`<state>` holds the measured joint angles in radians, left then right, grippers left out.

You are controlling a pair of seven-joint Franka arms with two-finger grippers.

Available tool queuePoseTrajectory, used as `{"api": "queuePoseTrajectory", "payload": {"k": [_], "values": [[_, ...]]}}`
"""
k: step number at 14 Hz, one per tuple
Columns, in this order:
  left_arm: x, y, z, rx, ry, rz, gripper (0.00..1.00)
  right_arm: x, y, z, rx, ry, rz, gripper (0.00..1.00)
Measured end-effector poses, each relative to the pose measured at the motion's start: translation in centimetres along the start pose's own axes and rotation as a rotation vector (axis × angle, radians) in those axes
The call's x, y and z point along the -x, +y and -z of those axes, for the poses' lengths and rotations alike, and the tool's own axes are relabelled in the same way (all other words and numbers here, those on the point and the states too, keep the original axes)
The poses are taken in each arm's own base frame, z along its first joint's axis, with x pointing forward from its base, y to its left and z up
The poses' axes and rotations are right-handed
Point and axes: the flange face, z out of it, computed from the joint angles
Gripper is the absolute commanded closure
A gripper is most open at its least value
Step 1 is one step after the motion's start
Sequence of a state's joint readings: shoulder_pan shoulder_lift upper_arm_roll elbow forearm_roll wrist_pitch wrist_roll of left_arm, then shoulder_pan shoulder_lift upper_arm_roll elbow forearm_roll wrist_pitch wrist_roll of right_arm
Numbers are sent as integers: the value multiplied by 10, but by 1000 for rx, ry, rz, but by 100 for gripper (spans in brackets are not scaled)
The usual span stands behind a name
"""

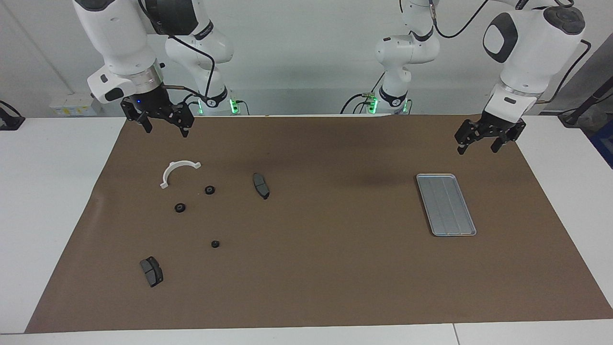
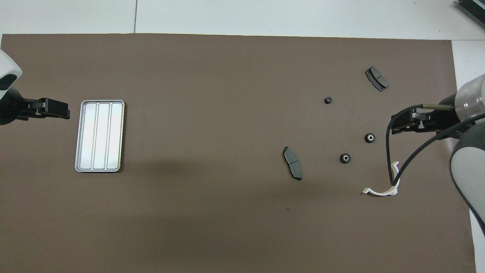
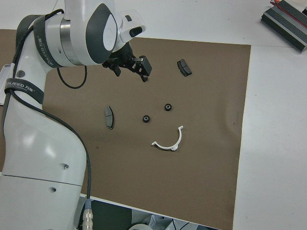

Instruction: Pick bearing gear from pile to tray

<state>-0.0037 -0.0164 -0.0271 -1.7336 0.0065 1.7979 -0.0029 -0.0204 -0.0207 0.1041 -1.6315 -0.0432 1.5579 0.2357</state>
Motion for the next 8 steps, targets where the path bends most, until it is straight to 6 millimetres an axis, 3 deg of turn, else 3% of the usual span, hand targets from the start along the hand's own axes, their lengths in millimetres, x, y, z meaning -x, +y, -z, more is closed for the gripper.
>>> {"api": "queuePoseTrajectory", "payload": {"k": [4, 8], "values": [[0, 0, 0, 0, 0, 0, 0, -7, 4, -10, -10, 42, 8, 0], [0, 0, 0, 0, 0, -2, 0, -11, 30, -53, -8, 44, 66, 0]]}}
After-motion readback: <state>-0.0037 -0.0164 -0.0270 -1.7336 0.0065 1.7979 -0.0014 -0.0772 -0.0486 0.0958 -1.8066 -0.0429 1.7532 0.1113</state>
